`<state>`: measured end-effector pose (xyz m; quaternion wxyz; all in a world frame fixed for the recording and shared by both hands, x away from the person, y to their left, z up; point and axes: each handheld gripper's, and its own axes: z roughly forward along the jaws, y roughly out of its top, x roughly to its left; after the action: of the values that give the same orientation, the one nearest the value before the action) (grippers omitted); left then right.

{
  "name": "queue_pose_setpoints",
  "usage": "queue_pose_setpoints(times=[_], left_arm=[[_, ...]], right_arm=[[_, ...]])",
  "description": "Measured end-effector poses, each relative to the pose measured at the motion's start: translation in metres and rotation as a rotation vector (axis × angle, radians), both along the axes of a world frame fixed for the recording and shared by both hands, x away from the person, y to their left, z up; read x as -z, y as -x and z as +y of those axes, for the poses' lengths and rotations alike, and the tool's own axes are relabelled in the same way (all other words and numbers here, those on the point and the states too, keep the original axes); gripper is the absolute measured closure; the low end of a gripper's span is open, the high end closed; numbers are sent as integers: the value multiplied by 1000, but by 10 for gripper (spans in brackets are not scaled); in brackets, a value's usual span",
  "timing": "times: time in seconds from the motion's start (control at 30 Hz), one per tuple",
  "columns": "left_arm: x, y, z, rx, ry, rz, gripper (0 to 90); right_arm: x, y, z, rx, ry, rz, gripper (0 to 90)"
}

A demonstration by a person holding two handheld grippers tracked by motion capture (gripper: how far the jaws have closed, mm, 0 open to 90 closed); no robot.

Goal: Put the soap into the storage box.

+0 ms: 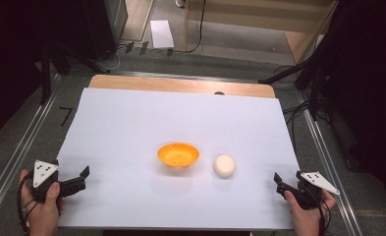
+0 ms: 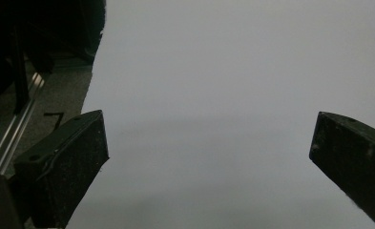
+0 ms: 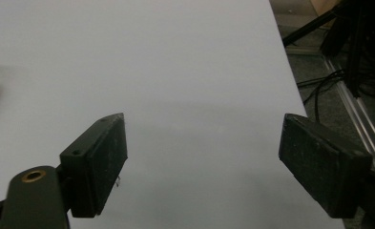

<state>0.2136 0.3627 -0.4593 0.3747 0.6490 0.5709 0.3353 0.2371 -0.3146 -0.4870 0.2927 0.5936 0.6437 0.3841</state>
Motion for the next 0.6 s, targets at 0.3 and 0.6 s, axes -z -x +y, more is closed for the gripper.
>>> queue_pose_setpoints(times=[0.3,0.6], left_arm=[[0,-1,1,3,6,11,0],[0,0,-1,-14,-10,4,0]], right_arm=[[-4,1,-4,20,-27,0,258],[-10,-5,0,-31,28,40,449]])
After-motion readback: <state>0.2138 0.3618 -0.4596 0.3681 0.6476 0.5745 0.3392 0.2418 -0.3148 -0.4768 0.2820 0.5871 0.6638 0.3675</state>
